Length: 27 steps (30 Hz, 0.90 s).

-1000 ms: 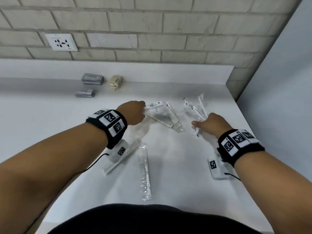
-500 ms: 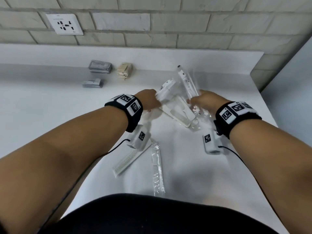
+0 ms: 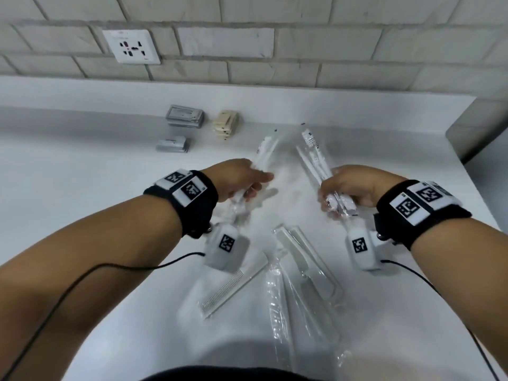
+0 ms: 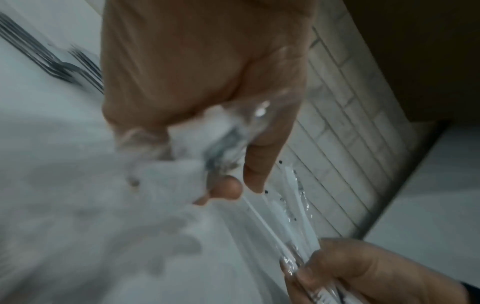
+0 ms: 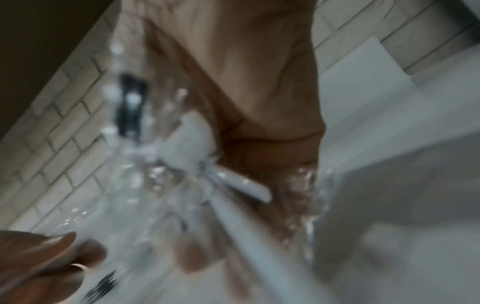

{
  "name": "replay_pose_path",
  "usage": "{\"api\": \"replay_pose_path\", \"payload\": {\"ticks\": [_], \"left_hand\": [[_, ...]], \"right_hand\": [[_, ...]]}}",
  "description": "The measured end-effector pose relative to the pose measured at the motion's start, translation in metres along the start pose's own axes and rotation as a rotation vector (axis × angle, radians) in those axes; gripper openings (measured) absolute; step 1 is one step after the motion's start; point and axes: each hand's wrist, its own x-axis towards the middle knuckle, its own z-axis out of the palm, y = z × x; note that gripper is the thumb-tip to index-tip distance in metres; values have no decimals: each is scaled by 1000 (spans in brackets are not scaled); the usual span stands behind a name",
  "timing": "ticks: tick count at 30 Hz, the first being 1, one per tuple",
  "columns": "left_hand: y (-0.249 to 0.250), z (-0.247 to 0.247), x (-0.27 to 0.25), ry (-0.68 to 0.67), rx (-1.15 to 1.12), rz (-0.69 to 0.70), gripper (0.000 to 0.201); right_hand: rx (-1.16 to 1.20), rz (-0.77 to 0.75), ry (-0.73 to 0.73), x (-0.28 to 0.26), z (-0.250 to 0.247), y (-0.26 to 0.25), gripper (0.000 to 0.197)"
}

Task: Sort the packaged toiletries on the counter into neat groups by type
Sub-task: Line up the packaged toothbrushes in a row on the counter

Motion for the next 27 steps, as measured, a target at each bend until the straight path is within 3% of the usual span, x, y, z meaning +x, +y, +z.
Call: {"api": "replay_pose_path", "payload": {"ticks": [3,5,7,9,13,16,19,23,25,27], "left_hand": [[18,-8,24,53,-149,17,37],[25,-16,40,97,-66,-10,55],[24,-29,53,178,106,-40,60],[17,-44,62,240,251,-72,52],[6,-59,71,233,414,-44,36],[9,-50,70,254,647,23,26],[9,-34,72,240,750,45,47],[0,-18,72,247,893,61,83],[-2,-14,69,300,943,116,82],[-2,-13,64,361,943,198,65]], "right_hand": [[-113,3,204,29,-13,-24,57],[-300,-42,375,34,-19,-39,69],[-411,-108,583,39,-31,-47,72],[-457,-186,693,44,-37,-49,59],[-655,-361,590,50,-20,-54,24],[-710,-463,411,48,12,-59,23],[-875,-431,307,59,33,-58,28],[-1010,-314,350,62,36,-61,33],[-1126,-263,406,60,34,-62,32],[-1229,-303,514,57,35,-63,35]]}}
